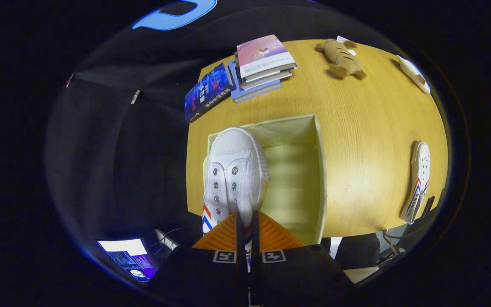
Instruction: Open the storage box then place both shoes into the box .Put the left shoe in first, then the right shoe, with the right side of both shoes facing outward in a uniform manner.
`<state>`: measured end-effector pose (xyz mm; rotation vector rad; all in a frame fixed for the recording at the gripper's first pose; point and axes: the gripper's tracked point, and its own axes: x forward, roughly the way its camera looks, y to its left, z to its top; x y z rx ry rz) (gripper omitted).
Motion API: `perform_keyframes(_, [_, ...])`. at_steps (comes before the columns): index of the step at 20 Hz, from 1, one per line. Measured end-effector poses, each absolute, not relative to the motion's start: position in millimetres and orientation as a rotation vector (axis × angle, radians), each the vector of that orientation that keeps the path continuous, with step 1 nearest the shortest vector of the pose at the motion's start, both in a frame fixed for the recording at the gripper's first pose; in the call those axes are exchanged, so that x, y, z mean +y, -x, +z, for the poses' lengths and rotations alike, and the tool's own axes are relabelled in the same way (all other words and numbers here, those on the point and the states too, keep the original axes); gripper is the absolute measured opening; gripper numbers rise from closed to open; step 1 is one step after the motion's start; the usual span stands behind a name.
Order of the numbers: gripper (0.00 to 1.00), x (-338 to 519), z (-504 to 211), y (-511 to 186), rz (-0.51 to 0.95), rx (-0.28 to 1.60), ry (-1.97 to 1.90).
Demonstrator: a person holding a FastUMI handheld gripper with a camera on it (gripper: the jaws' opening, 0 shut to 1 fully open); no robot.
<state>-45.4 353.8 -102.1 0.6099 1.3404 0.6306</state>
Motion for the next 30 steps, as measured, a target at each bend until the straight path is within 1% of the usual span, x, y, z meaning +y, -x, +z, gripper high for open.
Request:
perform_keyframes(4, [0.07,384,-131,56,0.584,1.427,-0.592])
perform_keyframes(9, [0.07,393,-148,60,0.550,1.462,-0.574])
perform_keyframes(13, [0.08,400,-159,60,0.575,1.478,-0.563])
perform_keyframes(14, [0.09,402,-159,59,0.584,1.476,-0.572])
perform_keyframes(15, [0.12,407,-155,59,0.606,1.470,-0.602])
perform_keyframes(16, [0.20,415,-146,60,0.644,1.468,-0.658])
perform_keyframes(17, [0.24,424,-139,60,0.677,1.468,-0.709])
perform_keyframes(19, [0.49,423,-125,58,0.703,1.441,-0.717])
perform_keyframes(20, [0.74,421,-126,59,0.713,1.434,-0.702])
perform_keyframes(22, [0.98,417,-127,62,0.720,1.433,-0.690])
perform_keyframes(26, [0.99,405,-121,66,0.734,1.425,-0.695])
perform_keyframes(30, [0.99,386,-94,72,0.771,1.407,-0.797])
